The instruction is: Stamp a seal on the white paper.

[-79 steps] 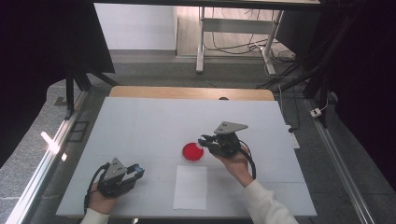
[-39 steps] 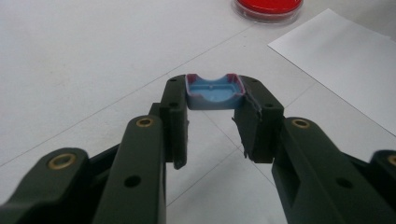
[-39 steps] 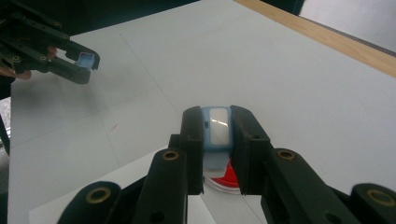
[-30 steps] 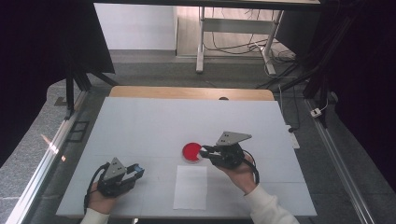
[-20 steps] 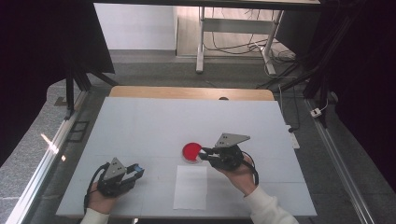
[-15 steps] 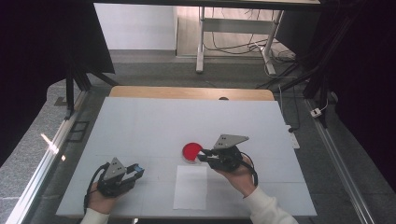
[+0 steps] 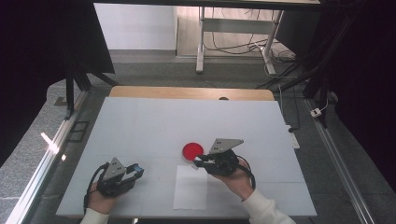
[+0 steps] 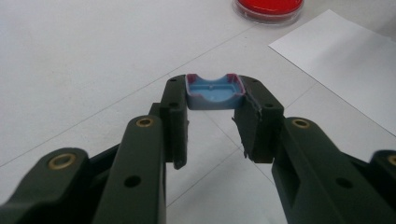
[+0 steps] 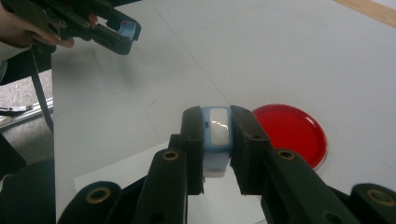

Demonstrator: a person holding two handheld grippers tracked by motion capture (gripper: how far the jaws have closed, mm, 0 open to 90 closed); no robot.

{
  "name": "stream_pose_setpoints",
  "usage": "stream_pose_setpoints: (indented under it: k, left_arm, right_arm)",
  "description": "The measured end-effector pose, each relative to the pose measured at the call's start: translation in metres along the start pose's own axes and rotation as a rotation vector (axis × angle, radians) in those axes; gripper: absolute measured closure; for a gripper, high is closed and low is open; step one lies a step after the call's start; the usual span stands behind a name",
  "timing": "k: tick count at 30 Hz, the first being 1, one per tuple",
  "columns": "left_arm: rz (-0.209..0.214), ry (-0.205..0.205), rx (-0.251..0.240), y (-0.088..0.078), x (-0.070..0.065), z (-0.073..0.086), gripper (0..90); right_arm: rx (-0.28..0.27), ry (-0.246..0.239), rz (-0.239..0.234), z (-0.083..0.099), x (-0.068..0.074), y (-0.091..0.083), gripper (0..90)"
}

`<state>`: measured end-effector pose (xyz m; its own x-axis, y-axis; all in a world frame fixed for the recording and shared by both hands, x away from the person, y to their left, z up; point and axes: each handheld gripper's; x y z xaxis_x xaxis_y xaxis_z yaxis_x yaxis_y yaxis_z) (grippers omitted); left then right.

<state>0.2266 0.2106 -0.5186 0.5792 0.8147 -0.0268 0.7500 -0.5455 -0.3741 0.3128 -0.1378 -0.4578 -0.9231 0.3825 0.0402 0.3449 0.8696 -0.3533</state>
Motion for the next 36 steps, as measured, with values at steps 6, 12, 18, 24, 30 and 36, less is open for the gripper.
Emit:
stream_pose_setpoints:
  k: [6,12,18,24,30,36]
  left_arm:
    - [0.001,0.001,0.001,0.000,0.000,0.000,64.7]
    - [0.001,0.001,0.003,0.000,0.000,0.000,64.7]
    - [0.000,0.001,0.002,0.000,0.000,0.000,64.7]
    - [0.001,0.001,0.002,0.000,0.000,0.000,64.7]
    - [0.000,0.001,0.002,0.000,0.000,0.000,64.6]
    - [0.001,0.001,0.003,0.000,0.000,0.000,64.6]
  right_arm:
    - [0.027,-0.006,-0.011,0.004,0.004,0.004,76.0]
    - [0.053,-0.012,-0.038,0.008,0.009,0.009,76.0]
    - [0.076,-0.016,-0.053,0.012,0.013,0.013,76.0]
    - [0.096,-0.024,-0.051,0.016,0.017,0.015,76.0]
    - [0.110,-0.030,-0.058,0.020,0.019,0.017,76.0]
    - [0.119,-0.038,-0.069,0.023,0.021,0.022,76.0]
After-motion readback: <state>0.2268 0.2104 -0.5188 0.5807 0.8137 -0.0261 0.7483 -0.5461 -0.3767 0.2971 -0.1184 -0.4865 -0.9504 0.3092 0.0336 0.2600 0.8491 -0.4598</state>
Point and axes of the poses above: each handheld gripper's, and its own axes: y roughly forward along the jaws, z roughly out of its underside, x roughly to its left, and after that the axes turned 15 degrees about -x, right-handed
